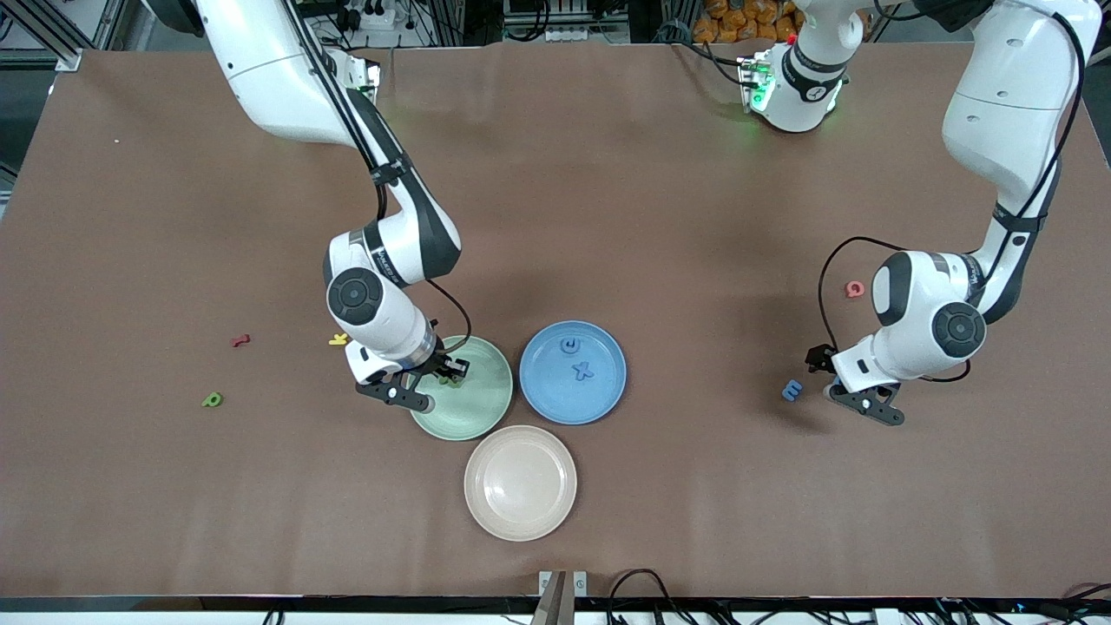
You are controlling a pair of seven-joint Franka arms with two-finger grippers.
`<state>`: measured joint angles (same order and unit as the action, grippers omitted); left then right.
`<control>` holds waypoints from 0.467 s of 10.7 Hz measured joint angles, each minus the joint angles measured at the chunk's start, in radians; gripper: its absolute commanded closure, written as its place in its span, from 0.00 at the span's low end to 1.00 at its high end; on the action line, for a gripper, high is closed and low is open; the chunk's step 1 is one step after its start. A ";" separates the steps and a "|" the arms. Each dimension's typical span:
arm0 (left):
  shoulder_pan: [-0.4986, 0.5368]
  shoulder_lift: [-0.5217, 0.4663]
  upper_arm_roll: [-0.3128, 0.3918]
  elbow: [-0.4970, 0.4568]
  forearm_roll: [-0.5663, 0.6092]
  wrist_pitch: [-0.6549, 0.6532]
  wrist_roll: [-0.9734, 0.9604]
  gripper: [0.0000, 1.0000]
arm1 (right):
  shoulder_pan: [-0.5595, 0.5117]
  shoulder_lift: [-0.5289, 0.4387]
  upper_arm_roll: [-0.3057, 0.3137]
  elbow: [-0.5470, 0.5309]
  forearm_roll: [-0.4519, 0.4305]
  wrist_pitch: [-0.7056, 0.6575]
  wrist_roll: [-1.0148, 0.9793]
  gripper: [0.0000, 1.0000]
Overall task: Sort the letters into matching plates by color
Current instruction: 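Place the B on the green plate with the right gripper, then grasp the green lowercase d with the right gripper while the left gripper grasps blue g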
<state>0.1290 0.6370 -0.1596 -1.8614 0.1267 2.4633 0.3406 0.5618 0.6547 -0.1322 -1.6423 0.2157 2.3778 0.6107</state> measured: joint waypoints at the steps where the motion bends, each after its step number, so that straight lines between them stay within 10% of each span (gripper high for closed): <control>1: 0.007 0.000 0.000 -0.001 0.000 0.001 0.021 0.00 | -0.001 0.000 -0.002 0.002 -0.001 -0.007 -0.003 0.00; 5: 0.015 0.003 0.000 -0.004 0.018 0.005 0.053 0.05 | -0.011 0.000 -0.030 0.020 -0.006 -0.080 -0.109 0.00</control>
<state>0.1436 0.6398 -0.1593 -1.8657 0.1452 2.4678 0.3938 0.5506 0.6546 -0.1618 -1.6219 0.2100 2.2975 0.5019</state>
